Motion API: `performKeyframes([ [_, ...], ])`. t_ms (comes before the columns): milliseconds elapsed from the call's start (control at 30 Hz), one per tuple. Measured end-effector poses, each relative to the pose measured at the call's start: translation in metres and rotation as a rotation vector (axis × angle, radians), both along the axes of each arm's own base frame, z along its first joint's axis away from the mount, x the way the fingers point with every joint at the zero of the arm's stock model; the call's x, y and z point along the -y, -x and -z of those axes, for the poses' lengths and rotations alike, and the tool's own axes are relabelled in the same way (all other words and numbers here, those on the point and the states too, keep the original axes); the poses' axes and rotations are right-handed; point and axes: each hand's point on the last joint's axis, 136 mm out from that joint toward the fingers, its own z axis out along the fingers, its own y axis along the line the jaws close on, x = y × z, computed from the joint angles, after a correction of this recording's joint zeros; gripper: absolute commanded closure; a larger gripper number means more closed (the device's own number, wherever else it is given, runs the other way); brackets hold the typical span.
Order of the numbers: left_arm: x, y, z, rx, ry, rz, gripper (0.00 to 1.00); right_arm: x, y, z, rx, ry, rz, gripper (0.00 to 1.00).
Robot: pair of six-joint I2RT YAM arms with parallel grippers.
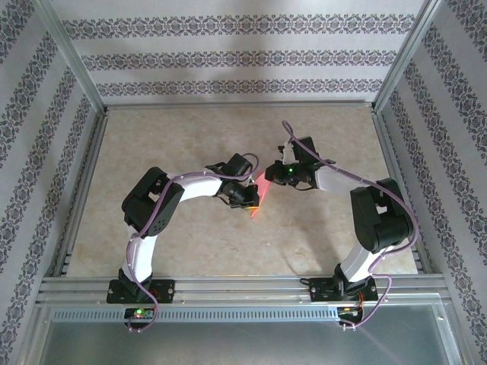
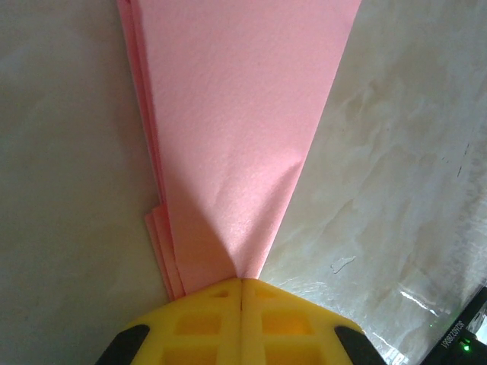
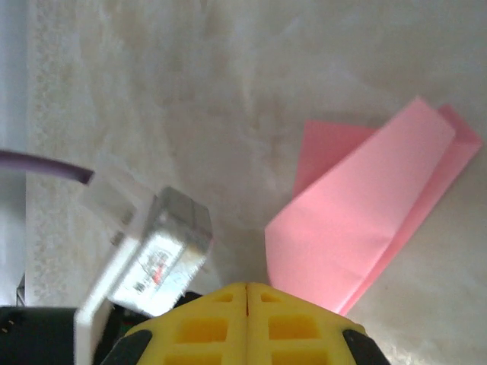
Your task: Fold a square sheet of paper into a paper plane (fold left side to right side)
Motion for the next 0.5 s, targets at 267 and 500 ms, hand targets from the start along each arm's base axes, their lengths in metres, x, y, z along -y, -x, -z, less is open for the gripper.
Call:
performKeyframes([
  [267, 0.000, 0.000, 0.000, -0.003, -0.012, 0.009, 1.00, -0.010, 0.017, 0.037, -0.083, -0.003, -0.031, 1.00],
  [500, 0.000, 0.000, 0.000, 0.005, -0.028, 0.016, 1.00, -0.013, 0.018, 0.061, -0.126, 0.001, -0.041, 1.00],
])
